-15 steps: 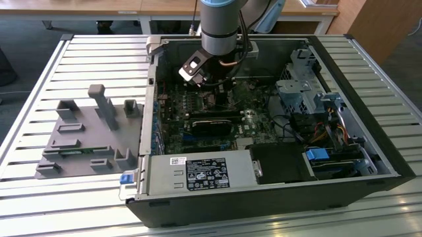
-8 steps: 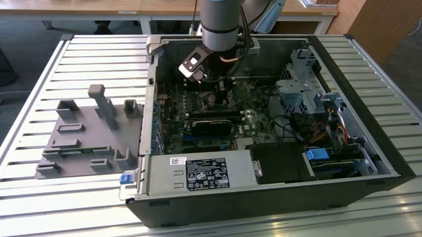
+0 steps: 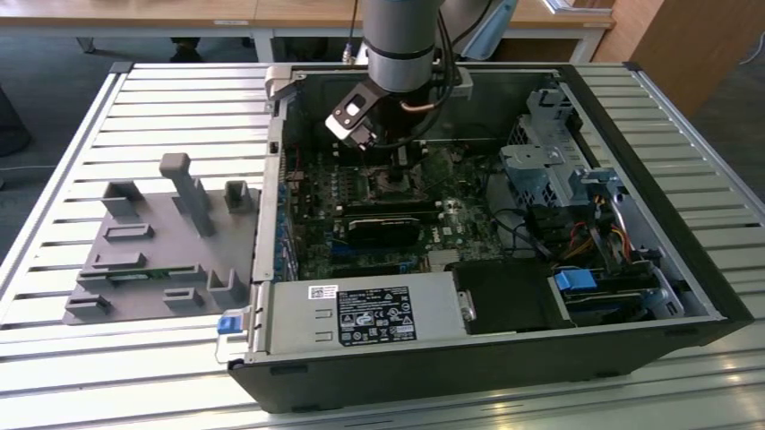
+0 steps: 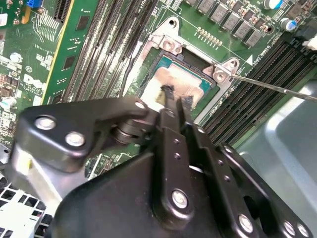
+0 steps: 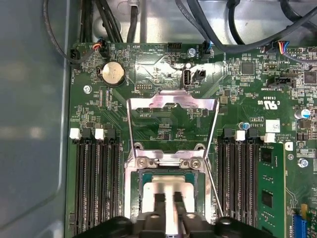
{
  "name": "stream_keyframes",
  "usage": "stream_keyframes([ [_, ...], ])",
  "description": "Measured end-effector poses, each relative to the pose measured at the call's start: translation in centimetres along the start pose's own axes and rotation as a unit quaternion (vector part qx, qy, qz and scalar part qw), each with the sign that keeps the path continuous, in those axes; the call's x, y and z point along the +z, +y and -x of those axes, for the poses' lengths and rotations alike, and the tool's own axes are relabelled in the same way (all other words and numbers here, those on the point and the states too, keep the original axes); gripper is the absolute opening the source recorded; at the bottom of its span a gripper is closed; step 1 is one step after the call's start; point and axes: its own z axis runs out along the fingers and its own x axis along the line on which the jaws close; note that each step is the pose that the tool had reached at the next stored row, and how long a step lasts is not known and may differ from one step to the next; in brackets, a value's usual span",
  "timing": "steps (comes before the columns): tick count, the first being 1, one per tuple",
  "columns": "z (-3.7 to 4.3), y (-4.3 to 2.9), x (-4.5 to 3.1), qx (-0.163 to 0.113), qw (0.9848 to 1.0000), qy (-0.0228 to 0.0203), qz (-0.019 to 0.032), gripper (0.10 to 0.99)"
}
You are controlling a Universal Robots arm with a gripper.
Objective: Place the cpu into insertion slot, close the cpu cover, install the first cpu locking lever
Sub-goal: 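Place the cpu into insertion slot, then close the cpu cover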
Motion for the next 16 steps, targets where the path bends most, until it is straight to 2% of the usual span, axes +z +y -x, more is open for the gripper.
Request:
stream_keyframes([
  [2,0.00,0.01,-0.10,0.000,1.0000,0.0000,0.0000,0.122],
  [16,-0.01,0.05,-0.90,0.000,1.0000,0.0000,0.0000,0.106],
])
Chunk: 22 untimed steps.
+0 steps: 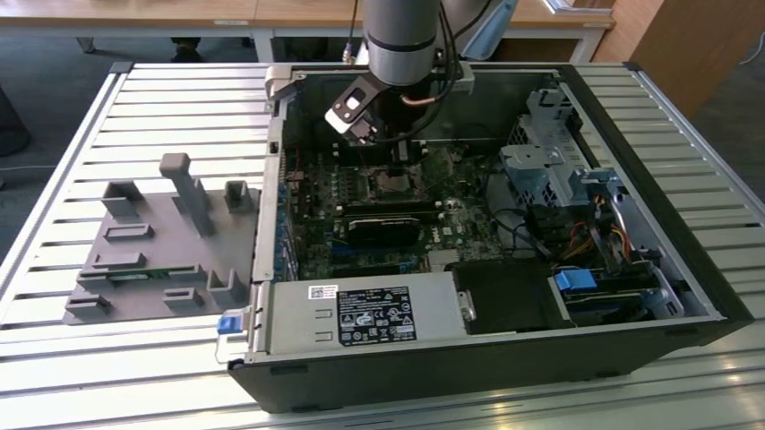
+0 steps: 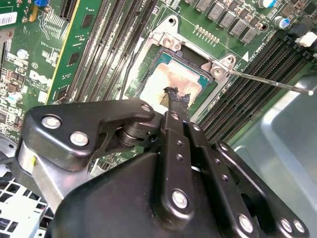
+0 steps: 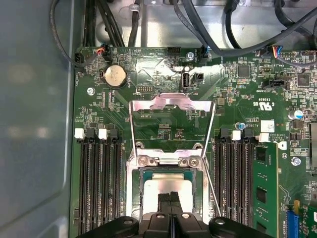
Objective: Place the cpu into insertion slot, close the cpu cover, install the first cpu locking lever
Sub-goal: 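Close the cpu cover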
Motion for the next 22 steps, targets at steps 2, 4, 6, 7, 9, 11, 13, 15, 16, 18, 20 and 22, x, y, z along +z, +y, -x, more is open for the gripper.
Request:
stream_keyframes([
  [2,0.00,0.01,-0.11,0.000,1.0000,0.0000,0.0000,0.106],
  [4,0.00,0.01,-0.22,0.000,1.0000,0.0000,0.0000,0.106],
  [6,0.00,0.02,-0.37,0.000,1.0000,0.0000,0.0000,0.106],
  [7,0.00,0.03,-0.46,0.000,1.0000,0.0000,0.0000,0.106],
  [9,-0.01,0.03,-0.63,0.000,1.0000,0.0000,0.0000,0.106],
  [11,-0.01,0.05,-0.81,0.000,1.0000,0.0000,0.0000,0.106],
  [13,-0.01,0.05,-0.95,0.000,1.0000,0.0000,0.0000,0.106],
  [15,-0.01,0.06,-1.13,0.000,1.0000,-0.0001,0.0000,0.106],
  [16,-0.01,0.07,-1.24,0.000,1.0000,0.0000,0.0000,0.106],
  [18,-0.01,0.08,-1.48,0.000,1.0000,0.0000,0.0000,0.106],
  [20,-0.02,0.09,-1.71,0.000,1.0000,0.0000,0.0000,0.106],
  [22,-0.02,0.11,-2.00,0.000,1.0000,0.0000,0.0000,0.106],
])
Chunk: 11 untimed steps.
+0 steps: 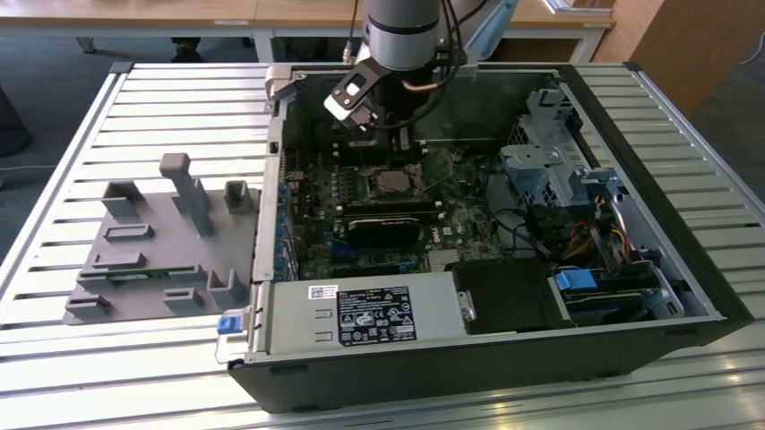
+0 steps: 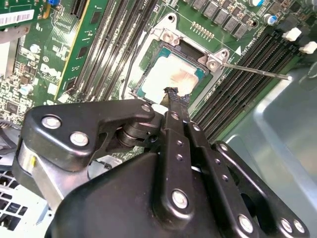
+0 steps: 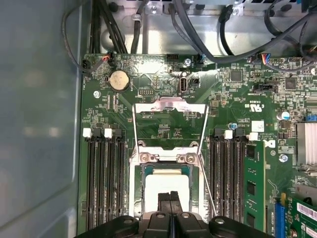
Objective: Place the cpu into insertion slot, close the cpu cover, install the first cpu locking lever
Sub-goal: 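Close the cpu cover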
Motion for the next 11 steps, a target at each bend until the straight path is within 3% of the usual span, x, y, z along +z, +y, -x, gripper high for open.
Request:
stream_keyframes([
  [11,-0.02,0.11,-2.06,0.000,1.0000,-0.0002,0.0000,0.106],
])
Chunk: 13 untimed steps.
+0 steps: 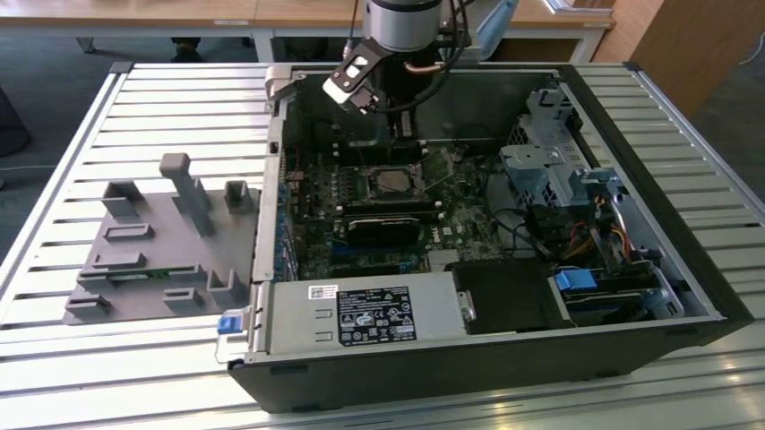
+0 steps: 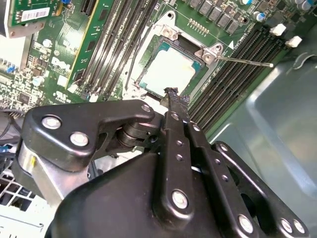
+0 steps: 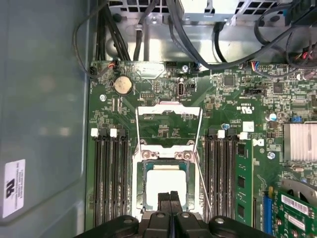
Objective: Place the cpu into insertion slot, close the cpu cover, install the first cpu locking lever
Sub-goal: 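Close the cpu cover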
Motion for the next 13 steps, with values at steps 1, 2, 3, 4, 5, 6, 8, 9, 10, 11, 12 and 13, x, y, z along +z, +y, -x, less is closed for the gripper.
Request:
stream_keyframes([
  [1,0.00,0.00,0.00,0.000,1.0000,0.0000,0.0000,0.106],
  [2,0.02,-0.01,0.00,0.000,1.0000,0.0000,0.0001,0.106],
  [3,0.06,-0.02,-0.01,0.000,1.0000,-0.0001,0.0000,0.106],
  [4,0.14,-0.02,-0.01,0.000,1.0000,-0.0001,0.0000,0.106],
  [5,0.26,-0.02,-0.01,0.000,1.0000,-0.0001,0.0000,0.106],
  [6,0.42,-0.01,-0.01,0.000,1.0000,-0.0001,0.0000,0.106],
  [8,0.80,-0.01,-0.01,0.000,1.0000,-0.0001,0.0000,0.106],
  [9,0.99,-0.01,-0.01,0.000,1.0000,-0.0001,0.0000,0.106],
  [10,1.12,-0.01,-0.01,0.000,1.0000,-0.0001,0.0000,0.106],
  [11,1.22,-0.01,-0.01,0.000,1.0000,-0.0001,0.0000,0.106],
  [12,1.27,0.01,-0.01,0.000,1.0000,0.0000,0.0001,0.106],
  [13,1.27,0.10,0.00,0.000,1.0000,0.0001,0.0000,0.106],
])
